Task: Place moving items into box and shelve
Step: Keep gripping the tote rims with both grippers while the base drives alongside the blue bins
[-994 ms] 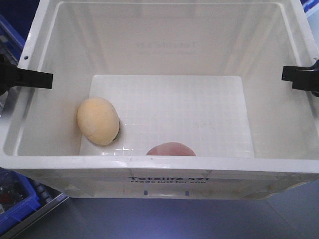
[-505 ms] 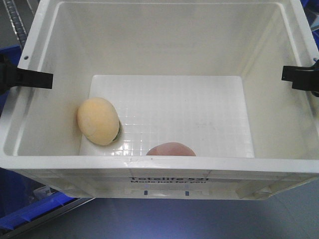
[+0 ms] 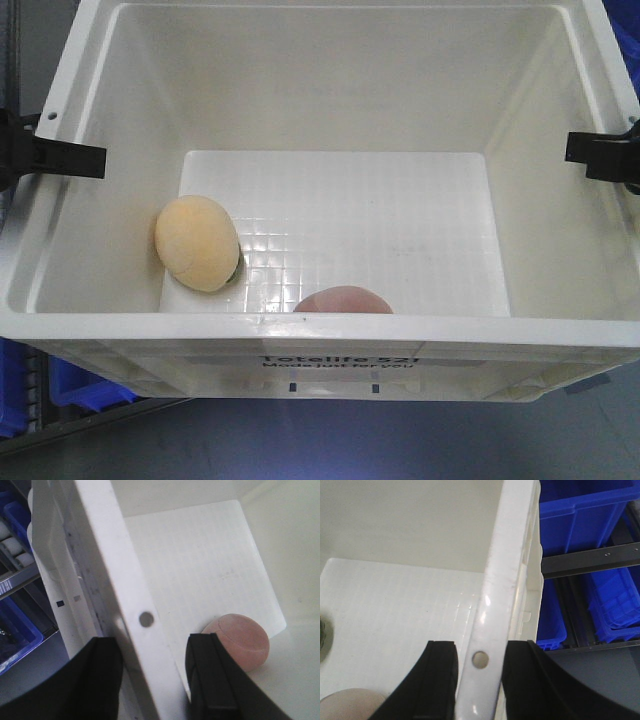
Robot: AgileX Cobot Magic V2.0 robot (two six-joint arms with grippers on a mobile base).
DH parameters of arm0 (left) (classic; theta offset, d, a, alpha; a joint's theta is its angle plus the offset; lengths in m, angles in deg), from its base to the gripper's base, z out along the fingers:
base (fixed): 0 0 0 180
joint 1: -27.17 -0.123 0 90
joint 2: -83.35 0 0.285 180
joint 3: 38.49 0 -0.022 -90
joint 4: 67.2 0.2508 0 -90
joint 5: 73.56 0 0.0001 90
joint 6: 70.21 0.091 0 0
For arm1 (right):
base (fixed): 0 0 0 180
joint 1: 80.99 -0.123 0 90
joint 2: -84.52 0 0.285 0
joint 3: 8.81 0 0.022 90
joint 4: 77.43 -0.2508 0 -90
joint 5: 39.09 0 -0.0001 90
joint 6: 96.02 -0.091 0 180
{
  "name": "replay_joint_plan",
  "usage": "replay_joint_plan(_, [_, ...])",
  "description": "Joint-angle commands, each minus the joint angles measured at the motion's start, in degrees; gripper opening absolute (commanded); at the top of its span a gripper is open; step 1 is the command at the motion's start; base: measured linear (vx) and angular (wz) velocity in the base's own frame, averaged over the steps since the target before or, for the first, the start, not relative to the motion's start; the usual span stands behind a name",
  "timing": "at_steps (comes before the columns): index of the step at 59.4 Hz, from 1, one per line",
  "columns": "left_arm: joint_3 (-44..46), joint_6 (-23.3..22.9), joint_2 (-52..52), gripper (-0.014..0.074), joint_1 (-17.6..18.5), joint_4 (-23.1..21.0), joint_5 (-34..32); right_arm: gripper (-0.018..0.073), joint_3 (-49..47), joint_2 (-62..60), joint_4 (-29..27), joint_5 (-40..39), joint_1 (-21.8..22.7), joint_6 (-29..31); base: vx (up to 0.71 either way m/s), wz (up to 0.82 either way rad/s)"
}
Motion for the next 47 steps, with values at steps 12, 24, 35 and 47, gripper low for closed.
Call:
replay_joint_plan(12, [2.6, 1.7, -1.6, -0.0006, 0.8, -8.2, -5.0, -0.0006, -2.5, -1.3, -5.0, -7.9, -0.2, 1.5, -0.03, 0.31])
replay_joint_plan(24, [2.6, 1.7, -1.6, -0.0006, 0.8, -8.2, -5.0, -0.0006, -2.5, -1.3, -5.0, -7.9, -0.2, 1.5, -0.02, 0.38])
replay_joint_plan(35, [2.6, 1.7, -1.6, -0.0006, 0.8, -8.2, -5.0, -0.0006, -2.5, -1.3, -5.0, -7.9, -0.2, 1.5, -0.02, 0.45])
replay_joint_plan(47, [2.6, 1.7, -1.6, -0.0006, 0.8, -8.2, -5.0, -0.0006, -2.5, -1.3, -5.0, -8.0, -0.2, 1.5, 0.0, 0.4])
